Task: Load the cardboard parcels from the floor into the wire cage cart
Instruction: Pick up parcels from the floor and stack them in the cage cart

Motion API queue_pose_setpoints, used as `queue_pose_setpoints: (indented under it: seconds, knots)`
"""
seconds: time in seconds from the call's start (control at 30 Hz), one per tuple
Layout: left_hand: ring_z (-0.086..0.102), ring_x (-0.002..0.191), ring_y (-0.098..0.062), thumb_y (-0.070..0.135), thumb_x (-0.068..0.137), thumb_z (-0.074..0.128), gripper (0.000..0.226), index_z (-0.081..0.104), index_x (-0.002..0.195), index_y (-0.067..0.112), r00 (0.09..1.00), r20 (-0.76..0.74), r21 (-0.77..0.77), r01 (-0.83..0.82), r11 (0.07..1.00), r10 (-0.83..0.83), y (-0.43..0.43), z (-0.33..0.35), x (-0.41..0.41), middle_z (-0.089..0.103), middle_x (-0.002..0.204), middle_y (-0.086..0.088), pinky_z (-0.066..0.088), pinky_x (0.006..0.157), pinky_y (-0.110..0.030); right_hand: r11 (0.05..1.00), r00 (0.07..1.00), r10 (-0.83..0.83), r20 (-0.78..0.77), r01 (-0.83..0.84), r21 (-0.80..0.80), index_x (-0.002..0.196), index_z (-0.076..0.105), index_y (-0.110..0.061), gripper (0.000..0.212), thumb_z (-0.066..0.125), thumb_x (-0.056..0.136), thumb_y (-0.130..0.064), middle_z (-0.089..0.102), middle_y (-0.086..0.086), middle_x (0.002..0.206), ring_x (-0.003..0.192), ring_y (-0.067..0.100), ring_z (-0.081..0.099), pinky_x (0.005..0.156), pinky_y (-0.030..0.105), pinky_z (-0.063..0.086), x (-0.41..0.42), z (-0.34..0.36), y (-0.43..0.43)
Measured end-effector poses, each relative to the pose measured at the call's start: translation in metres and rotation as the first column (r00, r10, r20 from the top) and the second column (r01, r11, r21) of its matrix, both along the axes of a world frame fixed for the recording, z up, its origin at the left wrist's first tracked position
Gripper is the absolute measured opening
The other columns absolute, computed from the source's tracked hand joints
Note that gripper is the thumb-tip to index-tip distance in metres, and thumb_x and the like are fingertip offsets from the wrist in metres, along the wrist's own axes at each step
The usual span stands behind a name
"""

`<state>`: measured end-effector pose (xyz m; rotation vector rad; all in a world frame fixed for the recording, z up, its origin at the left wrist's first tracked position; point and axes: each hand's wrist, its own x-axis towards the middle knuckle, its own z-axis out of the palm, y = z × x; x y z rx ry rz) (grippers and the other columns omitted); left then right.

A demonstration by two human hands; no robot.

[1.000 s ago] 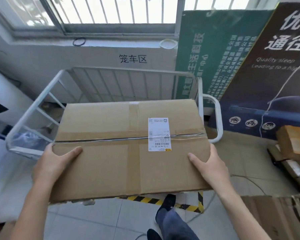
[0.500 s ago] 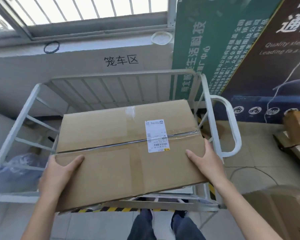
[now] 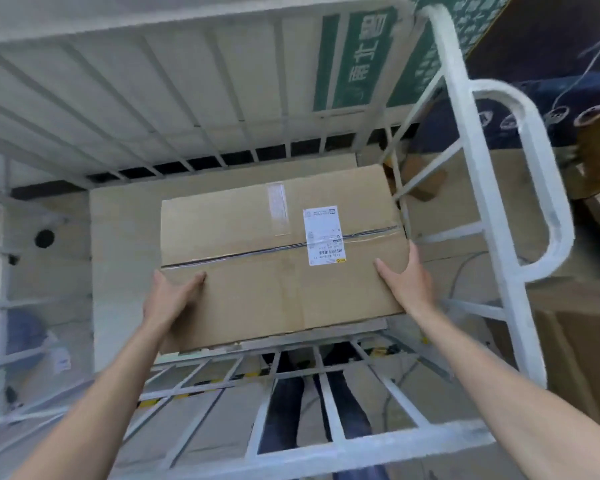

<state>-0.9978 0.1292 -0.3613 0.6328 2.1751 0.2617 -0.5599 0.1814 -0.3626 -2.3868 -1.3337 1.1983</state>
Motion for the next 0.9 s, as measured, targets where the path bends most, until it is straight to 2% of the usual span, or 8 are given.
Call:
queue_pose_setpoints:
  seconds: [0.17, 0.33, 0.5, 0.63, 0.77, 0.83, 0.9]
  knots:
    - [0.053, 0.126, -0.038, 0.066, 0.076, 0.071, 0.086, 0.042, 0.133, 0.009, 0.993, -0.087, -0.067, 0.069, 0.995, -0.075, 0.034, -0.13, 0.008, 0.055, 0.139, -0.019, 0.043, 0.104, -0.051, 0.996, 0.994, 0.038, 0.101, -0.029, -0.083, 0.151, 0.02, -0.037, 0.1, 0.049, 0.07, -0.087, 0.05, 0.003, 0.148, 0.13, 0.033, 0.051, 0.102, 0.051, 0.045, 0.012, -0.13, 0.029]
    - [0.051, 0.127, -0.041, 0.064, 0.08, 0.068, 0.084, 0.038, 0.135, 0.008, 0.977, -0.113, -0.096, 0.171, 0.981, -0.181, 0.057, -0.239, 0.021, 0.053, 0.139, -0.021, 0.042, 0.104, -0.051, 0.993, 0.986, 0.048, 0.161, -0.031, -0.11, 0.154, 0.015, -0.036, 0.101, 0.044, 0.073, -0.09, 0.04, 0.004, 0.157, 0.14, 0.032, 0.042, 0.106, 0.05, 0.04, 0.03, -0.237, 0.041]
    - [0.052, 0.126, -0.038, 0.05, 0.075, 0.075, 0.094, 0.03, 0.145, 0.008, 0.968, 0.131, -0.133, 0.233, 0.963, -0.216, 0.035, -0.31, 0.033, 0.05, 0.142, -0.02, 0.042, 0.105, -0.047, 0.959, 0.983, 0.16, 0.093, -0.133, -0.249, 0.16, 0.013, -0.02, 0.094, 0.058, 0.089, -0.063, 0.028, 0.01, 0.162, 0.145, 0.032, 0.034, 0.113, 0.051, 0.036, 0.041, -0.304, 0.028]
    - [0.044, 0.135, -0.037, 0.029, 0.087, 0.074, 0.091, 0.017, 0.156, 0.013, 0.903, 0.268, -0.167, 0.388, 0.906, -0.337, -0.007, -0.338, 0.054, 0.038, 0.154, -0.018, 0.039, 0.11, -0.05, 0.822, 0.926, 0.377, -0.018, -0.343, -0.453, 0.161, 0.011, -0.014, 0.09, 0.055, 0.095, -0.057, 0.018, 0.009, 0.167, 0.151, 0.029, 0.022, 0.119, 0.048, 0.027, 0.029, -0.325, -0.003]
    - [0.02, 0.149, -0.035, 0.034, 0.093, 0.065, 0.096, -0.002, 0.16, 0.018, 0.764, 0.156, -0.217, 0.645, 0.733, -0.626, -0.054, -0.347, 0.095, 0.007, 0.167, -0.014, 0.033, 0.115, -0.045, 0.718, 0.834, 0.548, -0.07, -0.511, -0.473, 0.161, 0.004, -0.022, 0.087, 0.057, 0.097, -0.046, 0.003, 0.01, 0.169, 0.154, 0.029, 0.004, 0.122, 0.047, 0.019, 0.001, -0.332, -0.042]
    - [0.006, 0.153, -0.034, 0.039, 0.094, 0.062, 0.099, -0.011, 0.159, 0.023, 0.643, 0.133, -0.25, 0.758, 0.602, -0.754, -0.07, -0.347, 0.114, -0.004, 0.167, -0.013, 0.027, 0.118, -0.049, 0.601, 0.714, 0.699, -0.028, -0.609, -0.517, 0.16, -0.006, -0.025, 0.093, 0.059, 0.096, -0.044, -0.011, 0.015, 0.167, 0.153, 0.036, -0.011, 0.122, 0.054, 0.013, -0.009, -0.338, -0.06]
    - [-0.013, 0.152, -0.036, 0.045, 0.094, 0.059, 0.106, -0.026, 0.154, 0.024, 0.512, 0.108, -0.309, 0.832, 0.461, -0.852, -0.085, -0.351, 0.129, -0.015, 0.166, -0.014, 0.018, 0.119, -0.059, 0.461, 0.539, 0.842, 0.04, -0.678, -0.573, 0.156, -0.022, -0.027, 0.103, 0.059, 0.095, -0.044, -0.031, 0.021, 0.16, 0.148, 0.044, -0.023, 0.12, 0.064, 0.009, -0.012, -0.345, -0.075]
